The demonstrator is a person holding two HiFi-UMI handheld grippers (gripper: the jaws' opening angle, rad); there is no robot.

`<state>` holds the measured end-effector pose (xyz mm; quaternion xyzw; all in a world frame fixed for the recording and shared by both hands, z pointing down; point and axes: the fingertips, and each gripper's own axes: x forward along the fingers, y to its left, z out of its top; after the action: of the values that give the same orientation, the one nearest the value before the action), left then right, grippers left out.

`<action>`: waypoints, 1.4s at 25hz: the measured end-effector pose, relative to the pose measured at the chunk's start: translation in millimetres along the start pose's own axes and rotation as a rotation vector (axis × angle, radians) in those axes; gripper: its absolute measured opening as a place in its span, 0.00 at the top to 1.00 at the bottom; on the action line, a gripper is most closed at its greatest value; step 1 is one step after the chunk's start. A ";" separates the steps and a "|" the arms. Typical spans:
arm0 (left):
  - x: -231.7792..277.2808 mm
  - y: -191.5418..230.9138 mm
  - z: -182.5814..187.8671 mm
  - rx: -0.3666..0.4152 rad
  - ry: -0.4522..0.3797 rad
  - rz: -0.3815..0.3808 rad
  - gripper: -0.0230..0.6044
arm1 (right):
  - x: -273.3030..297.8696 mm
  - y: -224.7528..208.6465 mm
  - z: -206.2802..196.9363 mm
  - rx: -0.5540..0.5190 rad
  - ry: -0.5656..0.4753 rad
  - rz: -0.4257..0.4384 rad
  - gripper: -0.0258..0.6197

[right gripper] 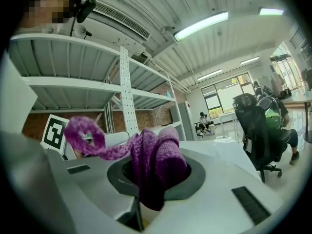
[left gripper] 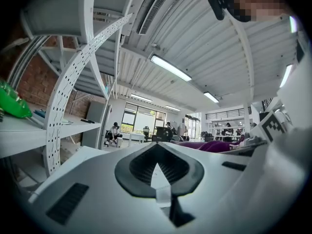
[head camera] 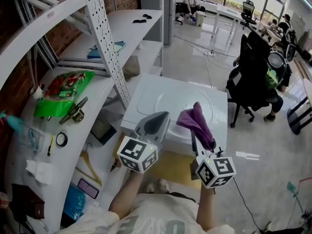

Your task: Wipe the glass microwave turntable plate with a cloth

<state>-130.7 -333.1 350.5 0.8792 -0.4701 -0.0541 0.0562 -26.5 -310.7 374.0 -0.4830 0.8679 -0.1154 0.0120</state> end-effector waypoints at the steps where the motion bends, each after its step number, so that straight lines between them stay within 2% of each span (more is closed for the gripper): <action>1: -1.4 0.2 -0.3 -0.003 -0.004 0.011 0.96 | 0.9 2.9 0.4 0.000 0.000 0.024 0.86; 5: -11.4 -0.8 -1.2 -0.007 -0.025 0.065 0.96 | -0.6 10.0 -3.5 -0.004 0.012 0.104 0.86; 9: -16.6 -11.6 0.2 0.015 -0.048 0.083 0.96 | -7.3 -1.0 -6.5 0.004 0.006 0.097 0.86; 15: -43.7 -41.3 -8.0 0.009 -0.058 0.090 0.96 | -51.3 11.1 -13.4 -0.016 0.014 0.114 0.86; 22: -133.4 -107.9 -8.9 0.032 -0.080 0.093 0.96 | -145.2 58.5 -16.2 -0.024 -0.035 0.114 0.86; 27: -197.7 -161.0 1.4 0.038 -0.084 0.096 0.96 | -225.0 100.5 -15.6 -0.056 -0.033 0.138 0.86; 32: -239.1 -199.5 -3.3 0.048 -0.024 0.043 0.96 | -269.5 125.5 -25.3 -0.031 -0.016 0.143 0.86; 35: -263.8 -205.6 3.8 0.062 -0.064 0.070 0.96 | -284.3 136.9 -26.2 -0.029 -0.016 0.158 0.86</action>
<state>-108.2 -0.1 327.1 0.8612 -0.5037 -0.0658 0.0156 7.3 2.8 344.7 -0.4139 0.9048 -0.0976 0.0207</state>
